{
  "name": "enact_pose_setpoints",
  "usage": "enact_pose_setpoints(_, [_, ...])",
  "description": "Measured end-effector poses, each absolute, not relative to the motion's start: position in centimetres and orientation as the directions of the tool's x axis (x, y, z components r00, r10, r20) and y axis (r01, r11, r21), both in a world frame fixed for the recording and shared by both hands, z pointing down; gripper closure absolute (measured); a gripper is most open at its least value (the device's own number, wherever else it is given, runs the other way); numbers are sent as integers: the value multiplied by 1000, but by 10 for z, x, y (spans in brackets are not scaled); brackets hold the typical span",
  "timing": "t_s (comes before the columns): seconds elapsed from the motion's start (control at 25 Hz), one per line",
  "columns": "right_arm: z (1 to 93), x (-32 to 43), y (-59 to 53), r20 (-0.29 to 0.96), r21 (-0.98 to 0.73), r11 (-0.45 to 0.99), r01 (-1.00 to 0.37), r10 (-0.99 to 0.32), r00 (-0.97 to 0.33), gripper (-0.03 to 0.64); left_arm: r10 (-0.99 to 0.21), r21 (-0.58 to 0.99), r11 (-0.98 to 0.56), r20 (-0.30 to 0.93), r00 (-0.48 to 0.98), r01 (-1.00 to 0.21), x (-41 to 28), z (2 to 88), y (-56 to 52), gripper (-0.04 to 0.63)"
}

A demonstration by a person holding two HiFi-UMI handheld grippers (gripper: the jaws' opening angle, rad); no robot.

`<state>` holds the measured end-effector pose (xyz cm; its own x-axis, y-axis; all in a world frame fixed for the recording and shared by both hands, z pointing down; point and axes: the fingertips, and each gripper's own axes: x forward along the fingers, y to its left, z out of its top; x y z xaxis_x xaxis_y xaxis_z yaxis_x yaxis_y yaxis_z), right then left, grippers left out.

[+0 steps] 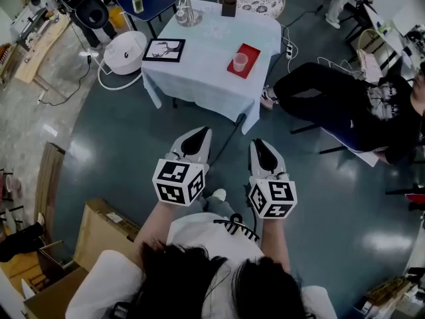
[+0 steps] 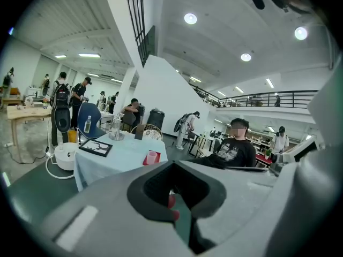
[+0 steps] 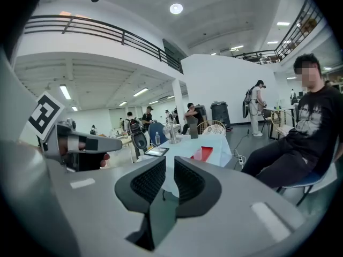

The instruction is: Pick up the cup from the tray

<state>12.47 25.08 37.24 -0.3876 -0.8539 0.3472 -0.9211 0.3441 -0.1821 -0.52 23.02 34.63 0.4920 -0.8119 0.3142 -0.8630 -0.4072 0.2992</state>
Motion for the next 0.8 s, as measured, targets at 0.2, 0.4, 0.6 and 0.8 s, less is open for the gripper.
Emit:
enact_pose_setpoints(0.2, [376,133,249,341,-201,371,-907,-841,-420,528,-824,289,-383,322,466,-877,-5,349,232,595])
enact_pose_setpoints(0.4, [379,137,243,335,-198,378,-904,-841,-425,509,-839,285,-349,328,433,-892,-12,354,234,595])
enact_pose_setpoints(0.6, [374,129,235,319,-173,433,-885,-825,-466,491,-852,286,-334,315,417,-898,-18,355,223,595])
enact_pose_setpoints(0.8, [374,129,218,304,-149,445,-883,-829,-469,445,-839,275,-370,310,447,-887,-11,360,199,595])
